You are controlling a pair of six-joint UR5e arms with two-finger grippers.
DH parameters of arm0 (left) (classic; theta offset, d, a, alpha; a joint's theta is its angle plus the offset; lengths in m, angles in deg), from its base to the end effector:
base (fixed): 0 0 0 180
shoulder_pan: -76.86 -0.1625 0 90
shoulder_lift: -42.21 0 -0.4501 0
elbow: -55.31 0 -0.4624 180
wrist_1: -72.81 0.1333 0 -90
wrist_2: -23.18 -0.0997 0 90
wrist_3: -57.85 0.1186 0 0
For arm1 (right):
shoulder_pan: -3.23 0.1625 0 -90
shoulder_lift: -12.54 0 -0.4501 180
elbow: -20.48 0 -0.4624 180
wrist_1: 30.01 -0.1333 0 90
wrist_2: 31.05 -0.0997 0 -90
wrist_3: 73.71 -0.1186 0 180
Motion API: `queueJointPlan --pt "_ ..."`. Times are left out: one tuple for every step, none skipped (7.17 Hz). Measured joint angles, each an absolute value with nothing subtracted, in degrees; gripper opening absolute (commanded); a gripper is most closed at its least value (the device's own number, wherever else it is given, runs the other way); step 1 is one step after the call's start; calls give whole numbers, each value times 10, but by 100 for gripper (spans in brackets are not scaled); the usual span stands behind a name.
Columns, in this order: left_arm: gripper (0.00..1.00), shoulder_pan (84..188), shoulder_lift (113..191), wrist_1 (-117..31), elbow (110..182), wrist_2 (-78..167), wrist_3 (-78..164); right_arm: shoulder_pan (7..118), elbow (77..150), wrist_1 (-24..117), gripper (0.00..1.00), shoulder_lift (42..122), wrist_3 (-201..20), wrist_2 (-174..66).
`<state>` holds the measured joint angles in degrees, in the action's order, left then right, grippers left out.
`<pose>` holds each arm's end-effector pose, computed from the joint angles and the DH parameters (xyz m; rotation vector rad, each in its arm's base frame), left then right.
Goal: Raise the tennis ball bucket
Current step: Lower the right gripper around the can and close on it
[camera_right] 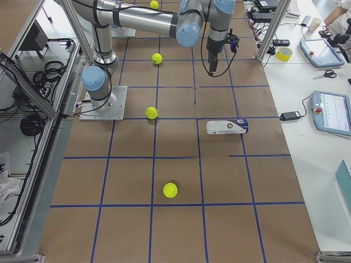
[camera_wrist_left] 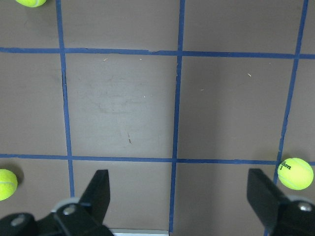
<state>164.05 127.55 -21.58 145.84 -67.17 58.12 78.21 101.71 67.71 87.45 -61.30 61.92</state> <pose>-0.1067 -0.5297 0.5254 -0.0695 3.1348 0.0074 -0.0532 -0.6891 0.4302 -0.0712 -3.0846 0.0177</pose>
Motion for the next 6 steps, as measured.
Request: queueJointPlan --pt "100 1641 1276 -216 1458 -672 581 753 1016 715 100 839 -584 619" --pt "100 1641 1276 -216 1458 -672 581 725 1013 747 100 801 -570 618" --pt "100 1641 1276 -216 1458 -672 581 709 1006 783 100 761 -562 618" --pt "100 1641 1275 -216 1458 -673 581 702 995 812 100 724 -552 617" --pt "100 1641 1275 -216 1458 -673 581 696 986 832 100 695 -538 615" --pt "100 1641 1275 -216 1458 -673 581 690 981 849 100 676 -524 614"
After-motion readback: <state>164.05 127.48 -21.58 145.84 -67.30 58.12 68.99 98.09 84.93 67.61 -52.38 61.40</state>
